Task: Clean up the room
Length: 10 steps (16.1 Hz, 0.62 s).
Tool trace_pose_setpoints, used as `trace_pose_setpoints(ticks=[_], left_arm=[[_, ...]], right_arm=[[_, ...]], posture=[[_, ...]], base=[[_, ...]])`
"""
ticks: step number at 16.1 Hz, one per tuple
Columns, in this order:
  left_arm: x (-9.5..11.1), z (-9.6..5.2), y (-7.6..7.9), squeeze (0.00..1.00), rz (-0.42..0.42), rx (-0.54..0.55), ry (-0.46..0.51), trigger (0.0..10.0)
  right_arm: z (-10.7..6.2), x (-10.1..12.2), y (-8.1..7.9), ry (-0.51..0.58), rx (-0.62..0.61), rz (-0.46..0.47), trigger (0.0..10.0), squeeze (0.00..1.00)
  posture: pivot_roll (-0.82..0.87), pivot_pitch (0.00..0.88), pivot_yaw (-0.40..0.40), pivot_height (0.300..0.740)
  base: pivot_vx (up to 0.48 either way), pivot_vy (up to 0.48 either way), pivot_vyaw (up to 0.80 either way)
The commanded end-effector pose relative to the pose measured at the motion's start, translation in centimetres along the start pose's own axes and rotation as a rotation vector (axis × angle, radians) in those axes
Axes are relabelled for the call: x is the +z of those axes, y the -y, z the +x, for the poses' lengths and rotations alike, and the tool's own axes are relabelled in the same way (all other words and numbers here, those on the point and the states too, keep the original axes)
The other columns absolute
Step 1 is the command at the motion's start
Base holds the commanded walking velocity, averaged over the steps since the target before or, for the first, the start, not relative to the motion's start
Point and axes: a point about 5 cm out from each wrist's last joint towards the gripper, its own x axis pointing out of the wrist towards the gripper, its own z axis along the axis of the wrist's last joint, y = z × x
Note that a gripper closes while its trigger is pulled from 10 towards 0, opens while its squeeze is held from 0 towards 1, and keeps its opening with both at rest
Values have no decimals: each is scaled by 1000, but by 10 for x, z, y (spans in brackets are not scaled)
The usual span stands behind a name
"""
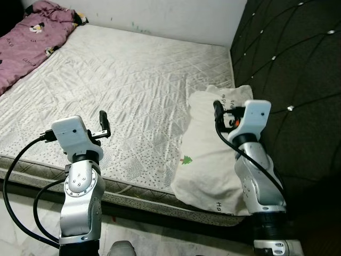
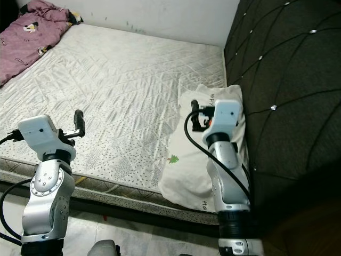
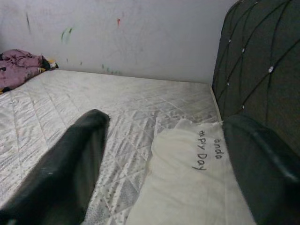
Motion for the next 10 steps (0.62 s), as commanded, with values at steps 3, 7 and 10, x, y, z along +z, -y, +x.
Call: trace_pose_setpoints(ticks=[3,7,10], left_arm=[[-1,1,3,0,0,-15,-10,10000],[-1,1,3,0,-4,-16,-10,10000],[-2,1,4,0,-9,-15,-12,10000]], right_arm=[[1,1,1,-9,1,-3,6745,0],[1,4,0,14,16,-8,10000,1000],[1,4,2,10,3,-6,10000,1000]], posture=[[58,0,-73,740],[57,0,-74,740],[55,0,-74,740]], base=[[0,0,0],[0,0,0],[0,0,0]])
